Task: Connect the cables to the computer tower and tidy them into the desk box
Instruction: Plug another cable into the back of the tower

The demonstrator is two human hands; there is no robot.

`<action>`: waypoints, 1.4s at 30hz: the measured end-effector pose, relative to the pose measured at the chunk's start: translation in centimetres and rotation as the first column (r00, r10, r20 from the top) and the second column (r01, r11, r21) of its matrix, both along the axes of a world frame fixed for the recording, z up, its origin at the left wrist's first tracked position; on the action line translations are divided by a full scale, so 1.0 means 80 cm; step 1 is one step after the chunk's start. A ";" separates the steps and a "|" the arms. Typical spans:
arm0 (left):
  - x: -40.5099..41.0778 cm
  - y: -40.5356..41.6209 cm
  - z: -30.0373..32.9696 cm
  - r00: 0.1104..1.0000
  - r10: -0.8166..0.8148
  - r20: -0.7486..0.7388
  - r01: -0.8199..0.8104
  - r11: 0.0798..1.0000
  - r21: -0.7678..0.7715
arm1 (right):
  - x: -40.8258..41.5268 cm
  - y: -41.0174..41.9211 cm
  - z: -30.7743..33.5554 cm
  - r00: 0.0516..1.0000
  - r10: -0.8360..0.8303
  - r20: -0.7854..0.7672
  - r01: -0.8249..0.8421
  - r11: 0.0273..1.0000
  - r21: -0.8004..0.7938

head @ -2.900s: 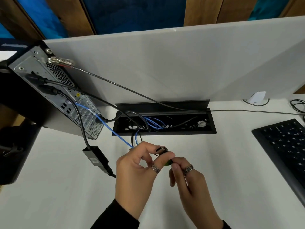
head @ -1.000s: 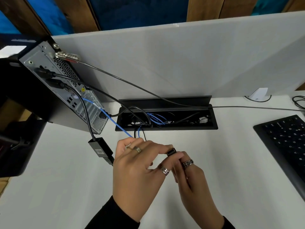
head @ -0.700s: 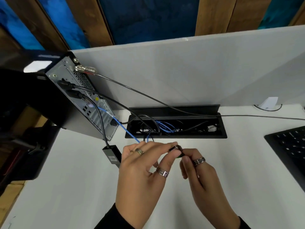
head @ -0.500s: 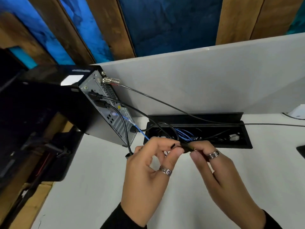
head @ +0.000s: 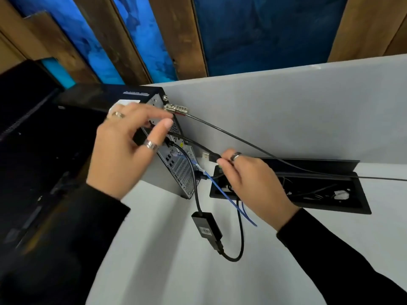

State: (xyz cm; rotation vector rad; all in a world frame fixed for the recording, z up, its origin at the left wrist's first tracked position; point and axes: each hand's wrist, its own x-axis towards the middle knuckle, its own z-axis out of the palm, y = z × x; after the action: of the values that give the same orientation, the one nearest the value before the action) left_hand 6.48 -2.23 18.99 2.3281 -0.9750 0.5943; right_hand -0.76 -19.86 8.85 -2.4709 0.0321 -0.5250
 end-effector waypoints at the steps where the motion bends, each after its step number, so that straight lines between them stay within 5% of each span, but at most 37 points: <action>1: 0.015 0.002 0.006 0.998 0.016 0.054 -0.019 0.999 0.048 | 0.012 0.006 -0.003 1.000 -0.009 -0.012 0.008 0.999 -0.049; 6: 0.085 0.009 0.028 0.982 0.002 0.190 -0.043 0.976 0.213 | 0.058 0.040 -0.016 0.993 -0.082 0.083 0.097 0.976 -0.195; 12: 0.134 0.016 0.020 0.993 -0.046 0.106 0.009 0.947 0.321 | 0.077 0.068 -0.030 0.982 -0.123 0.145 0.160 0.946 -0.281; 20: 0.154 0.016 0.004 0.994 -0.081 -0.078 0.096 0.972 0.214 | 0.086 0.083 -0.034 0.987 -0.126 0.100 0.153 0.926 -0.346; 42: 0.154 0.014 -0.004 1.000 0.007 -0.025 -0.002 0.981 0.192 | 0.097 0.103 -0.060 0.945 -0.258 0.204 0.322 0.849 -0.420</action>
State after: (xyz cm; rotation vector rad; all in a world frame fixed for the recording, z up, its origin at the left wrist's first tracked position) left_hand 18.79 -1.13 18.67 2.5010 -1.0566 0.4902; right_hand 6.99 -11.66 4.06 -2.8914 0.2615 -0.9268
